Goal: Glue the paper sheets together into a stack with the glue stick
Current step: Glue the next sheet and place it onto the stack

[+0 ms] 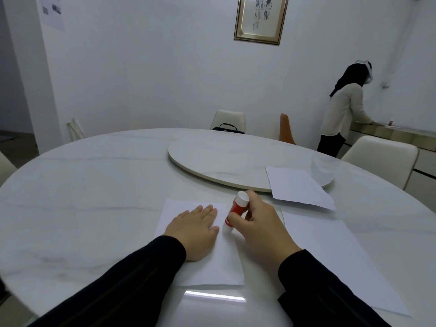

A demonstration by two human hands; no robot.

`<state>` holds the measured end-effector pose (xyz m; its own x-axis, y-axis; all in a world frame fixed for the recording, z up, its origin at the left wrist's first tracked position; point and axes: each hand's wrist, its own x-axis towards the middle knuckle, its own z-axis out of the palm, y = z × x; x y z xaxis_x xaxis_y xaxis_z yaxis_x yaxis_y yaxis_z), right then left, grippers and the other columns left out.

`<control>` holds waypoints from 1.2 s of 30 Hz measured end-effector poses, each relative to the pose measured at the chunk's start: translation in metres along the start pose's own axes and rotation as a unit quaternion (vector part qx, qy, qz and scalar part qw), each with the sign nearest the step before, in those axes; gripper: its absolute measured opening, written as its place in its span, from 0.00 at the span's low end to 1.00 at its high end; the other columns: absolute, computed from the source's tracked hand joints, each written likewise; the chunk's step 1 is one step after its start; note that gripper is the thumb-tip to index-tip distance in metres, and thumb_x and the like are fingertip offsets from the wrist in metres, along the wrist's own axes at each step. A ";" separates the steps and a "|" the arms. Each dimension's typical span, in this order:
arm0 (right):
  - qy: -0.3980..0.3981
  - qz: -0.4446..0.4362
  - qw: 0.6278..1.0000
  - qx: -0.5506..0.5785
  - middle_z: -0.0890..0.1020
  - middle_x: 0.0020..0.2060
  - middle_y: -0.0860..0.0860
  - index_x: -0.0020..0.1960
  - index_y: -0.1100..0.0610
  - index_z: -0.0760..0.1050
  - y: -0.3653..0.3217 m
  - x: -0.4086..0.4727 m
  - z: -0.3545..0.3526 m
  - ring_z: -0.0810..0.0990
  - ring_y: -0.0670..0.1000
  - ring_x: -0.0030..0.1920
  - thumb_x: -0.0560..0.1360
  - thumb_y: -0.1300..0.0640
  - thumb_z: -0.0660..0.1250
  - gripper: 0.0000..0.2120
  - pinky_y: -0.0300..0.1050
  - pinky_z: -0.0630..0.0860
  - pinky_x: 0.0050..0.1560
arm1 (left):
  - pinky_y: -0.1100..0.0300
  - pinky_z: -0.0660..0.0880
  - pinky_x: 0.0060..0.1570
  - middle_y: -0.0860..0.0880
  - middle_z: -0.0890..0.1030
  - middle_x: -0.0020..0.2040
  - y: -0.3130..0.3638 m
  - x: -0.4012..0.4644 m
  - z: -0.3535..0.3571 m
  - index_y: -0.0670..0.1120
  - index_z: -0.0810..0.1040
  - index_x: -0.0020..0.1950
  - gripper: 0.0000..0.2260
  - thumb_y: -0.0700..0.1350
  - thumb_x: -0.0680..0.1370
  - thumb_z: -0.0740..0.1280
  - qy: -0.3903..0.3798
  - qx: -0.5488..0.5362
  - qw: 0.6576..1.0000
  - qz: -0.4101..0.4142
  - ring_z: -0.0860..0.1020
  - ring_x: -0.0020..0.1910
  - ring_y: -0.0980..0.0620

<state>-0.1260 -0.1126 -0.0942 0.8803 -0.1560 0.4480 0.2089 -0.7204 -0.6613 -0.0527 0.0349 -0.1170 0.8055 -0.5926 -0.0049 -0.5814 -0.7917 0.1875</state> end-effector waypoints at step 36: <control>0.139 0.049 0.986 0.080 0.82 0.37 0.41 0.44 0.43 0.71 -0.002 -0.019 -0.030 0.79 0.47 0.34 0.72 0.52 0.68 0.06 0.47 0.80 0.39 | 0.52 0.53 0.72 0.52 0.55 0.78 0.025 -0.012 -0.015 0.55 0.55 0.75 0.27 0.61 0.78 0.51 0.042 0.020 0.998 0.030 0.54 0.75 0.51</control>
<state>-0.1565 -0.1288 -0.0834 0.7536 -0.4142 0.5104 0.2130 -0.5807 -0.7858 -0.0747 0.0244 -0.0971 0.7748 -0.6260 0.0886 -0.6317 -0.7613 0.1462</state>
